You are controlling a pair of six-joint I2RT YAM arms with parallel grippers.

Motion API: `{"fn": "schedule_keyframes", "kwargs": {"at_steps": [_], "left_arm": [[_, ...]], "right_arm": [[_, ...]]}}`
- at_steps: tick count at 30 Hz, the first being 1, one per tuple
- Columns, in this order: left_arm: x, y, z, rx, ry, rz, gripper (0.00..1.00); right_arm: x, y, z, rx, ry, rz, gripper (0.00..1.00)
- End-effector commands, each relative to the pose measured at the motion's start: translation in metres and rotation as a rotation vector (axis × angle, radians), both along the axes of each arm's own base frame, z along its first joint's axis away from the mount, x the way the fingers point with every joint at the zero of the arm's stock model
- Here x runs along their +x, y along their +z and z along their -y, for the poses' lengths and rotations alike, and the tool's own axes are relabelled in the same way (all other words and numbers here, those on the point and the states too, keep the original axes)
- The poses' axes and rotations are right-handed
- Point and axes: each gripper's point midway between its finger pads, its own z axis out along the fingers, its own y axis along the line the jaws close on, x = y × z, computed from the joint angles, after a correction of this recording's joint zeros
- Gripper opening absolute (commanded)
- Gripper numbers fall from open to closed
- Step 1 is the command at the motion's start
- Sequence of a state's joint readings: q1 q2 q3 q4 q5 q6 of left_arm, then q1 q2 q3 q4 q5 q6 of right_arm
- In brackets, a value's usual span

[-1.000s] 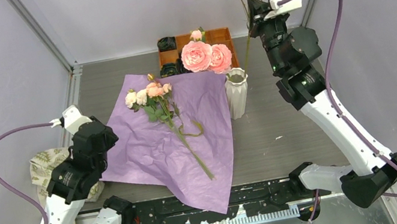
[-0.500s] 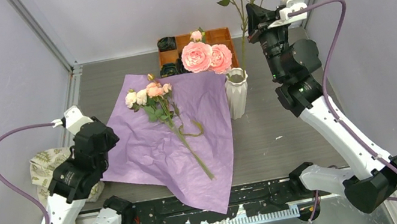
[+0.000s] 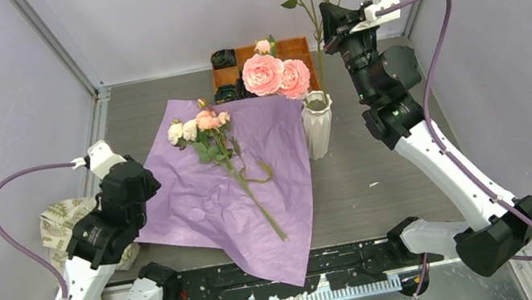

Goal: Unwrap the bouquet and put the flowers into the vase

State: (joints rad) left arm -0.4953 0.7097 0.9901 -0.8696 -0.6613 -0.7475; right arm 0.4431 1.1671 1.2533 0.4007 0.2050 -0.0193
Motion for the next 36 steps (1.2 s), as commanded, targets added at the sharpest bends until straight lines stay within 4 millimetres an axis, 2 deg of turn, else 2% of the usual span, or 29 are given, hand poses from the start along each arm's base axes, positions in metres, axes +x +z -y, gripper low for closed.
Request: {"fn": "schedule_keyframes", "kwargs": {"at_steps": [1,11,21,32,36], "left_arm": [[0.010,0.008,0.002,-0.010,0.012,0.043,0.29],[0.011,0.011,0.002,-0.010,0.011,0.048,0.29],[0.014,0.007,0.007,-0.013,-0.002,0.032,0.29],[0.014,0.006,0.007,-0.014,-0.003,0.033,0.28],[0.015,0.005,0.008,-0.016,-0.005,0.030,0.28]], "right_arm": [[-0.002,0.007,-0.002,0.008,0.019,-0.004,0.01],[-0.017,0.031,0.002,0.005,0.029,0.033,0.01],[-0.024,0.036,0.005,-0.007,0.027,0.039,0.01],[-0.050,0.061,0.014,-0.005,0.039,0.092,0.01],[-0.055,0.064,0.015,-0.003,0.047,0.098,0.01]]}}
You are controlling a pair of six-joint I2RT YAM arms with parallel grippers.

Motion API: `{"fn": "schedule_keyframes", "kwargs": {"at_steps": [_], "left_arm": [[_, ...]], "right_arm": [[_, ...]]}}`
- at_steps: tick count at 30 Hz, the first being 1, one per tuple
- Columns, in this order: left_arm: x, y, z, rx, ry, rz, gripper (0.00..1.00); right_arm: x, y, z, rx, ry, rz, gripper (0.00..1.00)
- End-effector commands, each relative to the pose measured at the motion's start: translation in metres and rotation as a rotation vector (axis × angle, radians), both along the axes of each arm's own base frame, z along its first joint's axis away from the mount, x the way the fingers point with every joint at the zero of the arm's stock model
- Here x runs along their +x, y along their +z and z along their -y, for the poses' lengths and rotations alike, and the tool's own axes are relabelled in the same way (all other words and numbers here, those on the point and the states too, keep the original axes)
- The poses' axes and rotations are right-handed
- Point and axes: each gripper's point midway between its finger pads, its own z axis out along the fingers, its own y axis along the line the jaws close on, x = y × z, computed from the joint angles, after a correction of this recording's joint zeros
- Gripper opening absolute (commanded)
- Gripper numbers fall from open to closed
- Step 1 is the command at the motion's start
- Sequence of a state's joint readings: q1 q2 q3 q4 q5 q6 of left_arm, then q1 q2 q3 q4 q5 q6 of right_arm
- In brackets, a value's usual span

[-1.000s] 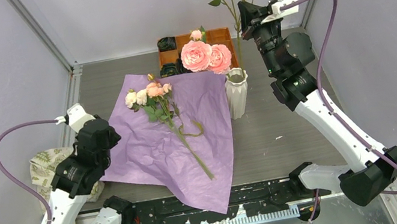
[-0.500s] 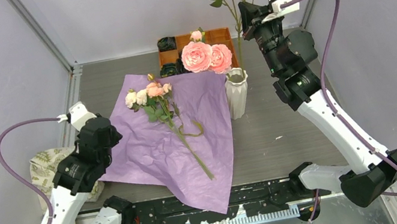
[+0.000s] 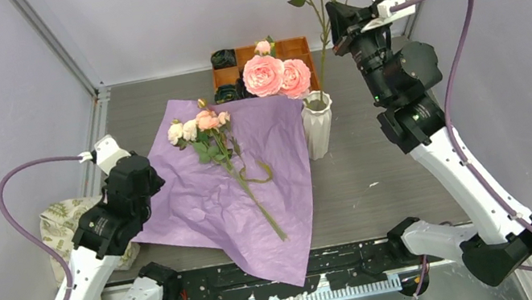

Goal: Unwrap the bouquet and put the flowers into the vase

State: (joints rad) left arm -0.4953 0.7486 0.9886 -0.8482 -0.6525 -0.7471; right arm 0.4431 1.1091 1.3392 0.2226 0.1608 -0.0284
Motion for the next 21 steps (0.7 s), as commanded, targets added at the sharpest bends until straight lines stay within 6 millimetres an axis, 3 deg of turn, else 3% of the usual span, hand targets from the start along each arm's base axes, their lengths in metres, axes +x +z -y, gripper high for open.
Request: {"fn": "schedule_keyframes", "kwargs": {"at_steps": [1,10,16,21], "left_arm": [[0.007,0.010,0.002,-0.022,0.003,0.050,0.28],[0.006,0.010,0.001,-0.016,0.009,0.050,0.29],[0.008,0.005,0.001,-0.007,0.011,0.039,0.29],[0.012,0.001,0.005,-0.009,0.002,0.030,0.29]], "right_arm": [[-0.029,0.044,0.010,0.038,0.015,0.113,0.01],[-0.016,0.028,0.005,0.028,0.010,0.095,0.01],[-0.010,0.028,0.001,0.017,0.015,0.092,0.01],[-0.003,0.002,0.000,0.013,0.003,0.056,0.01]]}}
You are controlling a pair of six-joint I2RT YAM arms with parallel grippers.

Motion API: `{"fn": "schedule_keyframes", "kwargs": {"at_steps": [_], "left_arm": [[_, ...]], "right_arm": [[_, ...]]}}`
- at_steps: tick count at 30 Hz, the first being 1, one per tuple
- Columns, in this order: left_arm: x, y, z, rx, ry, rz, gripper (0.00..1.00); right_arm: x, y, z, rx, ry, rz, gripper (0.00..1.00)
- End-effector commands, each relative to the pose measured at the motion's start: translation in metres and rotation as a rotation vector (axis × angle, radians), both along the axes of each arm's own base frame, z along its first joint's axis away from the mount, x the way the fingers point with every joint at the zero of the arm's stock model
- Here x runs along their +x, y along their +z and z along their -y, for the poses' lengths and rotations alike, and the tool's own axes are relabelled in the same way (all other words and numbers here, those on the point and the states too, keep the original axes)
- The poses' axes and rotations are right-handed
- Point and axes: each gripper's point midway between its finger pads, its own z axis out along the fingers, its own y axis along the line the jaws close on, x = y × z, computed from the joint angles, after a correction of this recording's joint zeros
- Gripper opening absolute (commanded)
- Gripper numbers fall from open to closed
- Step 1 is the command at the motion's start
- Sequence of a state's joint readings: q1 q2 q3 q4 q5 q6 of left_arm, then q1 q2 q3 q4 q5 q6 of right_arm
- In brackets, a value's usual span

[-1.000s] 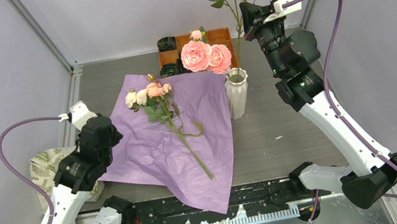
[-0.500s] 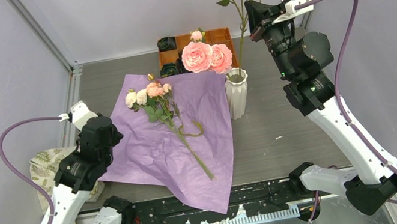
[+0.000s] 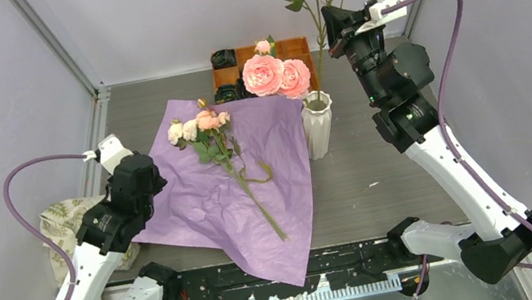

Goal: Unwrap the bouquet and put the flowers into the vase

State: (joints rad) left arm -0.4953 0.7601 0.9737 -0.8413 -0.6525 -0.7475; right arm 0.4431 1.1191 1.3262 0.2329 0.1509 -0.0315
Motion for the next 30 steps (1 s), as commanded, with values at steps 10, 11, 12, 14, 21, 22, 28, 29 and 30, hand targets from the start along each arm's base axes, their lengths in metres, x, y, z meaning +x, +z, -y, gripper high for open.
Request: {"fn": "schedule_keyframes", "kwargs": {"at_steps": [10,11,12,14,21,22,28,29,30], "left_arm": [[0.013,0.003,0.006,-0.014,0.001,0.036,0.29],[0.014,0.003,0.007,-0.016,-0.001,0.035,0.29],[0.015,0.002,0.007,-0.016,-0.002,0.031,0.28],[0.016,0.000,0.010,-0.017,-0.009,0.023,0.28],[0.017,-0.003,0.014,-0.033,-0.022,0.018,0.28],[0.016,-0.003,0.014,-0.036,-0.023,0.019,0.28],[0.015,0.000,0.015,-0.048,-0.028,0.028,0.28],[0.015,0.001,0.015,-0.049,-0.028,0.030,0.28],[0.015,0.001,0.015,-0.051,-0.030,0.031,0.28]], "right_arm": [[0.000,-0.068,-0.003,0.073,0.031,-0.055,0.01],[-0.001,-0.076,-0.002,0.075,0.033,-0.070,0.02],[-0.003,-0.085,-0.001,0.079,0.033,-0.090,0.05],[-0.007,-0.101,0.001,0.088,0.030,-0.123,0.19],[-0.030,-0.129,0.015,0.113,0.022,-0.190,0.97],[-0.033,-0.130,0.017,0.117,0.016,-0.197,0.99],[-0.056,-0.119,0.040,0.216,-0.027,-0.188,0.99],[-0.061,-0.115,0.046,0.235,-0.045,-0.185,1.00],[-0.066,-0.109,0.051,0.254,-0.055,-0.179,1.00]]}}
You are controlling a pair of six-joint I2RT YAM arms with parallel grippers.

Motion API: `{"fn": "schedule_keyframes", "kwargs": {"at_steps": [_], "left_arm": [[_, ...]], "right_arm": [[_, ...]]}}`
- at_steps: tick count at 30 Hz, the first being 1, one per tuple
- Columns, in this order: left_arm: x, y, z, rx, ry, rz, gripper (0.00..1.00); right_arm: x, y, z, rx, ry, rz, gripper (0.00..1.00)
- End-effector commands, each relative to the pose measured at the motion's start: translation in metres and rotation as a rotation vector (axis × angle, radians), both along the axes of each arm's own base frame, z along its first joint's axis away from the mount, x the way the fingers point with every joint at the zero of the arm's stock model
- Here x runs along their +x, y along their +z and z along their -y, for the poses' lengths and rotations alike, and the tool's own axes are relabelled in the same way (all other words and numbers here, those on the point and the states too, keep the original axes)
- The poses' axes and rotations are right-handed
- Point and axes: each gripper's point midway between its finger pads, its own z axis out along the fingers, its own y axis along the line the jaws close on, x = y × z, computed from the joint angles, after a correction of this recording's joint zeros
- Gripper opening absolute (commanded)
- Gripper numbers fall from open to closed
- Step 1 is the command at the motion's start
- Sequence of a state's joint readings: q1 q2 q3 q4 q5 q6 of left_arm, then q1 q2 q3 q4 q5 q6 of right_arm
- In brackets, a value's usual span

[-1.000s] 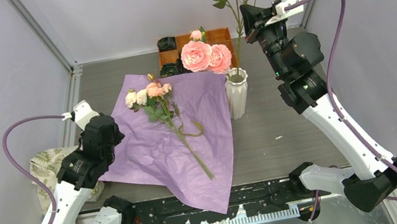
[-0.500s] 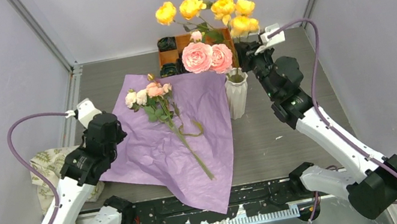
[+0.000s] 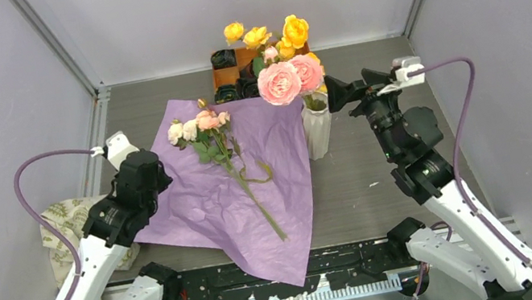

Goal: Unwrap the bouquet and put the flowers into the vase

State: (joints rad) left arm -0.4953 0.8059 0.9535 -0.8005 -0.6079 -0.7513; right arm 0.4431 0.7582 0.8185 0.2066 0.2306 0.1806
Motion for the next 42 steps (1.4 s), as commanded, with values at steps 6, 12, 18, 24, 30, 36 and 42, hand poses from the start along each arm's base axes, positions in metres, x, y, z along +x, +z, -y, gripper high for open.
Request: {"fn": "schedule_keyframes", "kwargs": {"at_steps": [6,12,18,24,30,36,42], "left_arm": [[0.004,0.018,0.000,-0.030,0.008,0.067,0.28],[-0.004,0.030,-0.008,-0.019,0.018,0.087,0.29],[-0.011,0.039,-0.009,-0.047,0.007,0.113,0.31],[-0.016,0.082,-0.019,-0.028,0.017,0.186,0.33],[-0.023,0.129,-0.034,-0.025,0.060,0.292,0.35],[-0.031,0.143,-0.049,0.000,0.113,0.320,0.35],[-0.048,0.137,-0.073,0.049,0.205,0.301,0.36]], "right_arm": [[-0.064,0.084,0.046,0.254,-0.063,0.085,0.99],[-0.108,0.160,0.051,0.331,0.038,0.160,0.99],[-0.126,0.230,-0.008,0.339,0.390,0.138,0.99],[-0.090,0.227,-0.074,0.283,0.612,-0.072,1.00],[-0.097,0.166,-0.157,-0.057,0.583,-0.219,0.99],[-0.144,0.083,-0.256,-0.472,0.554,-0.275,1.00],[-0.154,-0.046,-0.287,-0.555,0.577,-0.484,1.00]]}}
